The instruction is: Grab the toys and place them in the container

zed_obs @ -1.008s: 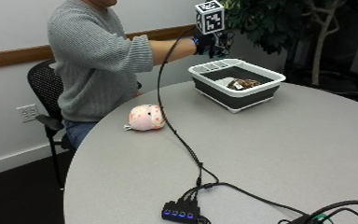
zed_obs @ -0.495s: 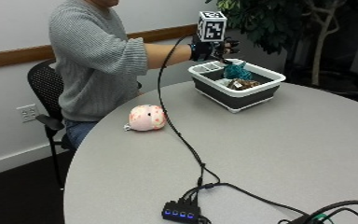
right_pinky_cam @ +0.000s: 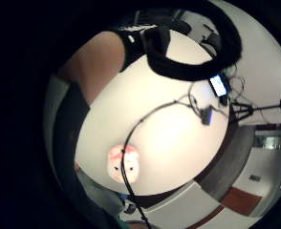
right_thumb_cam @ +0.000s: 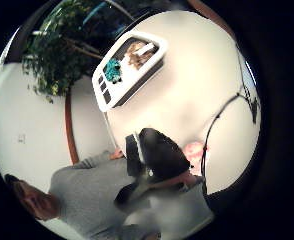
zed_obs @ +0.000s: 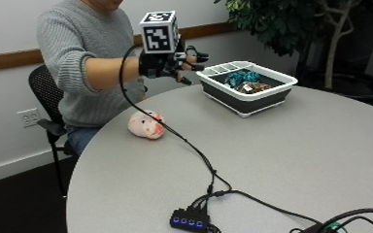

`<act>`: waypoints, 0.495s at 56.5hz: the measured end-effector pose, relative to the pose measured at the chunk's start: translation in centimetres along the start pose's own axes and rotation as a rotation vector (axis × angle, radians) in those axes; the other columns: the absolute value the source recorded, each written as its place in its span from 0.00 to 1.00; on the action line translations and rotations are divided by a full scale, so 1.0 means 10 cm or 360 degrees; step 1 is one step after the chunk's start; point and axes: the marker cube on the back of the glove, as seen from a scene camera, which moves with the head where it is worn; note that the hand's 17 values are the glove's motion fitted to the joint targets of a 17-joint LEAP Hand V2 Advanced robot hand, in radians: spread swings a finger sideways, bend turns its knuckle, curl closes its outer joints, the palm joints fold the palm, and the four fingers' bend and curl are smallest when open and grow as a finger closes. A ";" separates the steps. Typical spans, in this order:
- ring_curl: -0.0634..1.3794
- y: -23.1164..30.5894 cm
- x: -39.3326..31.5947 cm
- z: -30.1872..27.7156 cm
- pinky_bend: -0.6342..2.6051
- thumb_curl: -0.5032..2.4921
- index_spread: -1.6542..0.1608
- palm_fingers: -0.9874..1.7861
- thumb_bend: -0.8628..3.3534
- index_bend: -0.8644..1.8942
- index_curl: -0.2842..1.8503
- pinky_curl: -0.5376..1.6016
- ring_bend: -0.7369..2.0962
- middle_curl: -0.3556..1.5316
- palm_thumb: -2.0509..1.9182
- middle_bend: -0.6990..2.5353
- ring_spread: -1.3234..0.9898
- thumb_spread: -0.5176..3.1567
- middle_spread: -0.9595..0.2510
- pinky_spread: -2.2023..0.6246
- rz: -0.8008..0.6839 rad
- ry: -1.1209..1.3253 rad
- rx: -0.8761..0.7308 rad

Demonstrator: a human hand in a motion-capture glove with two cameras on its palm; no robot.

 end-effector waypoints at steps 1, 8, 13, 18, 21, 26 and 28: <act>0.22 0.04 0.06 0.00 0.52 0.27 0.73 0.29 0.20 0.38 0.29 0.42 0.32 0.27 0.51 0.25 0.56 0.47 0.71 0.81 0.0027 -0.0014 0.0002; 0.22 0.34 0.34 0.20 0.52 0.26 0.72 0.29 0.20 0.38 0.29 0.41 0.32 0.27 0.51 0.25 0.56 0.48 0.71 0.80 0.0127 -0.0126 -0.0048; 0.21 0.68 0.29 0.55 0.52 0.26 0.72 0.30 0.20 0.38 0.30 0.41 0.32 0.27 0.51 0.25 0.56 0.49 0.71 0.80 0.0046 -0.0117 -0.0183; 0.22 1.16 0.14 1.07 0.53 0.26 0.72 0.30 0.20 0.37 0.29 0.41 0.32 0.27 0.51 0.24 0.55 0.49 0.70 0.80 -0.0076 0.0028 -0.0380; 0.22 1.43 0.08 1.42 0.53 0.26 0.72 0.31 0.20 0.38 0.30 0.42 0.33 0.27 0.52 0.25 0.55 0.49 0.70 0.80 -0.0073 0.0189 -0.0470; 0.22 1.75 0.05 1.94 0.53 0.27 0.71 0.32 0.20 0.38 0.30 0.42 0.33 0.27 0.52 0.25 0.55 0.49 0.69 0.79 -0.0054 0.0309 -0.0521; 0.21 1.80 0.05 2.06 0.53 0.27 0.71 0.28 0.20 0.37 0.29 0.41 0.31 0.27 0.53 0.26 0.55 0.49 0.69 0.80 -0.0040 0.0270 -0.0473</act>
